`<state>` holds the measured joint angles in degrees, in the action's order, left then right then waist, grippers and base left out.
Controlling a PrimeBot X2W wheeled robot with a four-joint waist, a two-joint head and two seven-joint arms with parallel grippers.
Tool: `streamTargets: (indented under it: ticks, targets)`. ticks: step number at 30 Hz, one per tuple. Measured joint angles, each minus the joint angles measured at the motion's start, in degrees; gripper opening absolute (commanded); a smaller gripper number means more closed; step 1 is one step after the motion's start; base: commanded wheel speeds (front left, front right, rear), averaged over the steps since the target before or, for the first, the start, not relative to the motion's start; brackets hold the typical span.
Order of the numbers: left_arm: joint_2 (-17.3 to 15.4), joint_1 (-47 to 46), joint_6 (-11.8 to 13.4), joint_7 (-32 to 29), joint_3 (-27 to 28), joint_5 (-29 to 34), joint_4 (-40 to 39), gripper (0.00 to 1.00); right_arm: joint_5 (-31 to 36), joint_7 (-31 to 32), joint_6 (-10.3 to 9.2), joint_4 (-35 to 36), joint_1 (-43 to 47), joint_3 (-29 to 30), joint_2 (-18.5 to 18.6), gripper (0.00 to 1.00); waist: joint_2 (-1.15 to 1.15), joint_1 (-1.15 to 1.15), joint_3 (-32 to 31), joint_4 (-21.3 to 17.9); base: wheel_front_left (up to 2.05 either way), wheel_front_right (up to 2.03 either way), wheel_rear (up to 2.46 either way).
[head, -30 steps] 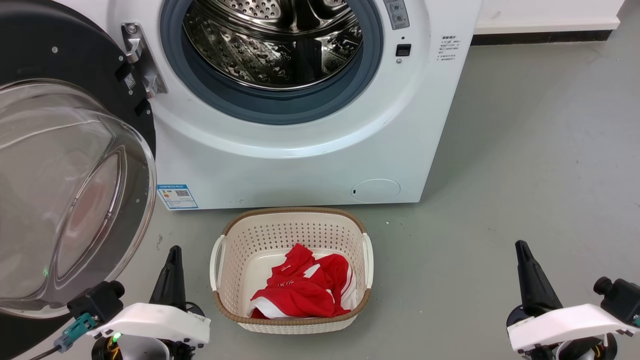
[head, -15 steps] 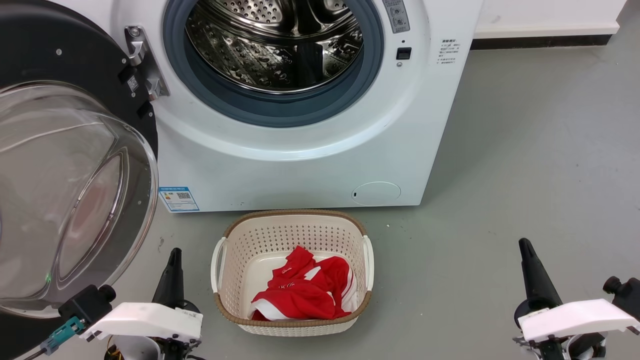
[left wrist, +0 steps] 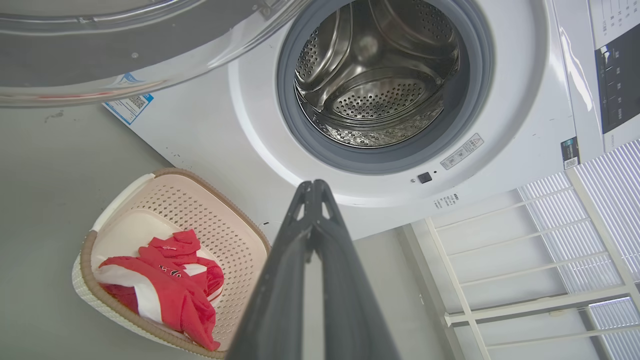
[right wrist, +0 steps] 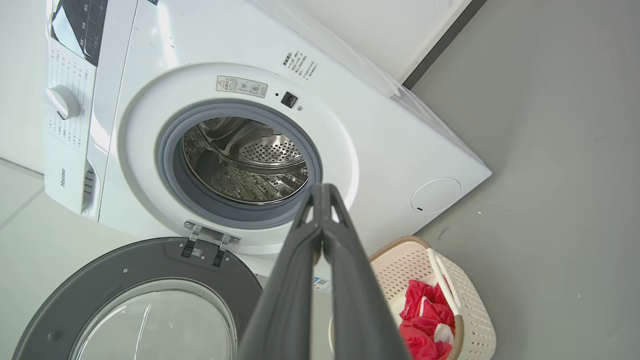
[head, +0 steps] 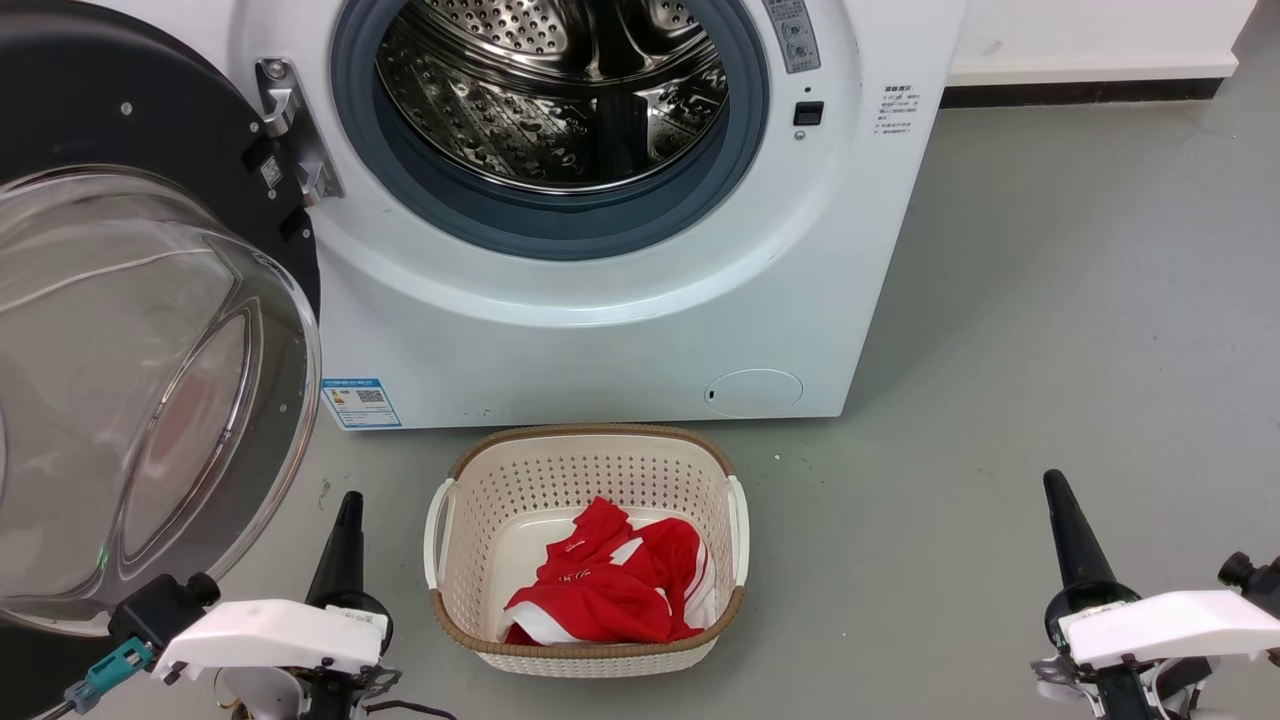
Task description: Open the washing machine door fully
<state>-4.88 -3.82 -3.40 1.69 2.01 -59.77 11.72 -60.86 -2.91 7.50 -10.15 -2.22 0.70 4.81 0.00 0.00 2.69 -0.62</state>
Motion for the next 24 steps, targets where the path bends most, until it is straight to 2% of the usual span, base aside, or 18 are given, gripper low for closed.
streamTargets:
  ticks: [24]
  targets:
    - [0.8,-1.0,-1.7,-3.5,1.9,-13.7,1.0,0.00,-14.2,3.0,0.00,-1.5,-1.3,1.3,0.0,0.00,0.00,0.00,-0.9,0.2,0.00,0.00,0.00]
